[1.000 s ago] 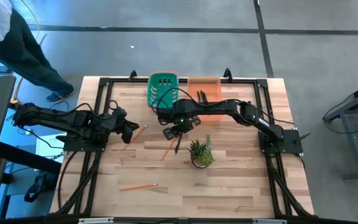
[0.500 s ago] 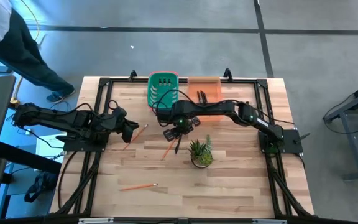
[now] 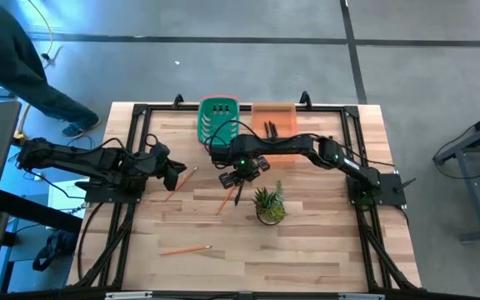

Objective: Sort pens & pencils
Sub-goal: Put the black ballpoint pen into the orange bin

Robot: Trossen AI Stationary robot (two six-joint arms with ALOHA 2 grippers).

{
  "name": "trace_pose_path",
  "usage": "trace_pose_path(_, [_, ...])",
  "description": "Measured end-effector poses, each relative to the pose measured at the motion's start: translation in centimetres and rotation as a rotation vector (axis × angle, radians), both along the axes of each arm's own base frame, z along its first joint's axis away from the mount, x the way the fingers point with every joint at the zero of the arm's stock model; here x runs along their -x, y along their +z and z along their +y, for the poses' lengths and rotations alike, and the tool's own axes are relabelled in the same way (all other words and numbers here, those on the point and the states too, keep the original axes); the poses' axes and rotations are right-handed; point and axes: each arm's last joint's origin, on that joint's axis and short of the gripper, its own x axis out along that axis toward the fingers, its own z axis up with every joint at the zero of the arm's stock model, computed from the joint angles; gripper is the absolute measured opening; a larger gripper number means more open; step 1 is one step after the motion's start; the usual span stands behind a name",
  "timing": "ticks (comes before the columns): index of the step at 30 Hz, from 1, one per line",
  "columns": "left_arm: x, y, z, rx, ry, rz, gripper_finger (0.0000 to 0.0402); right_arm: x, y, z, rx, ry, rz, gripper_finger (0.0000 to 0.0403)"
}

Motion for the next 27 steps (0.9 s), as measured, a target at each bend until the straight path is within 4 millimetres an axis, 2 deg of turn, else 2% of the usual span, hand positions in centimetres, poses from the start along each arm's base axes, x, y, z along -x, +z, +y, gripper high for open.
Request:
trace_pose_path(7, [0.0, 0.0, 0.0, -0.003, 0.003, 0.000, 0.0058, -0.2, -0.1, -0.1, 0.013, -0.066, -0.001, 0.0149])
trace_pose_path(15, [0.0, 0.0, 0.0, -0.002, 0.004, 0.000, 0.0058, -0.3, -0.1, 0.0, 0.032, -0.155, 0.008, 0.0115])
trace_pose_path(21, [0.0, 0.0, 0.0, -0.003, 0.003, 0.001, 0.0058, -0.3, -0.1, 0.2, 0.037, -0.172, 0.009, 0.0111])
trace_pose_path(27, [0.0, 0.0, 0.0, -0.004, 0.003, 0.001, 0.0058, -0.9, -1.8, 0.9, 0.007, -0.176, 0.020, 0.0111])
